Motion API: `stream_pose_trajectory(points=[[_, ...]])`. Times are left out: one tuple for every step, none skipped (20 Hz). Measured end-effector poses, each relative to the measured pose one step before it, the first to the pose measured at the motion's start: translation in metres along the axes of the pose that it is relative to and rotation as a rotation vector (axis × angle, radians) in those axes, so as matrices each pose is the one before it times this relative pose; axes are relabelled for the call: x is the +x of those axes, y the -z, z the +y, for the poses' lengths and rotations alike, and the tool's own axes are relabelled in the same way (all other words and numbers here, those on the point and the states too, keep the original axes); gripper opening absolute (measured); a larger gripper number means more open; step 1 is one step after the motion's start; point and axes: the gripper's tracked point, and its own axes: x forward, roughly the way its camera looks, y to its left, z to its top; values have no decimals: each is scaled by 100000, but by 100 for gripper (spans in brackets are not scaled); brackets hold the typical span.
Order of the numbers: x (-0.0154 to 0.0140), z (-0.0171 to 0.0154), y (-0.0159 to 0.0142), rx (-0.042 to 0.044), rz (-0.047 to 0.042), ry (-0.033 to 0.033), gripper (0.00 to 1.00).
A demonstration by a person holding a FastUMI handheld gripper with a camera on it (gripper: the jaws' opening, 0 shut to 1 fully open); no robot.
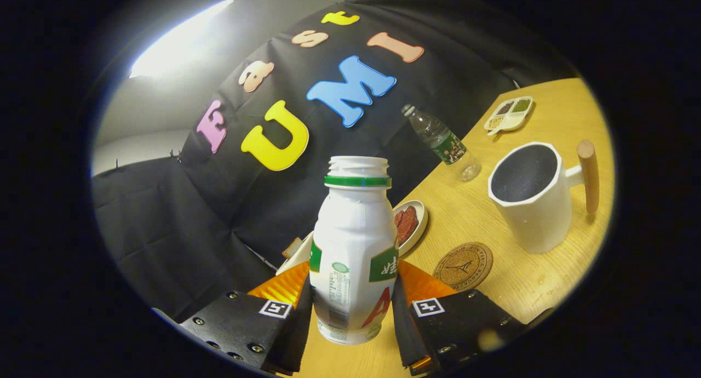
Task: Take the bottle from table, then pour the juice into the cup, finally place the bottle on the coaster
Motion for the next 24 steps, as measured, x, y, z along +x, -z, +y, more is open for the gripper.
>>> stream_pose_trajectory(points=[[-81, -157, -258, 3613, -394, -559, 65], [-65, 47, -58, 3369, -237, -1035, 65], [-31, 4, -190, 3134, -367, -942, 65], [189, -146, -227, 2721, -689, -491, 65], [106, -123, -400, 3153, -832, -448, 65], [-83, 89, -163, 3305, -781, -1333, 65], [38, 92, -285, 3577, -929, -1486, 65], [13, 26, -193, 3445, -788, -1087, 65], [-6, -89, -220, 3218, -768, -734, 65], [-117, 19, -132, 2565, -485, -672, 65], [121, -165, -185, 1986, -394, -121, 65], [20, -131, 1, 1215, -63, -115, 65], [58, 19, -30, 906, 99, -399, 65], [-5, -77, 9, 1001, 2, -212, 65], [38, -8, -147, 1349, -79, -250, 65], [-7, 108, -3, 1603, -225, -640, 65], [65, 92, -215, 1782, -334, -714, 65], [-30, 133, -83, 1723, -541, -885, 65], [75, 150, -131, 1582, -167, -1067, 64], [0, 97, 50, 1518, -136, -843, 65], [65, 21, -75, 1374, -195, -660, 64], [-32, 129, 3, 1609, -196, -740, 65], [23, 95, -242, 1799, -498, -943, 65], [-85, 159, -206, 1755, -606, -979, 65]])
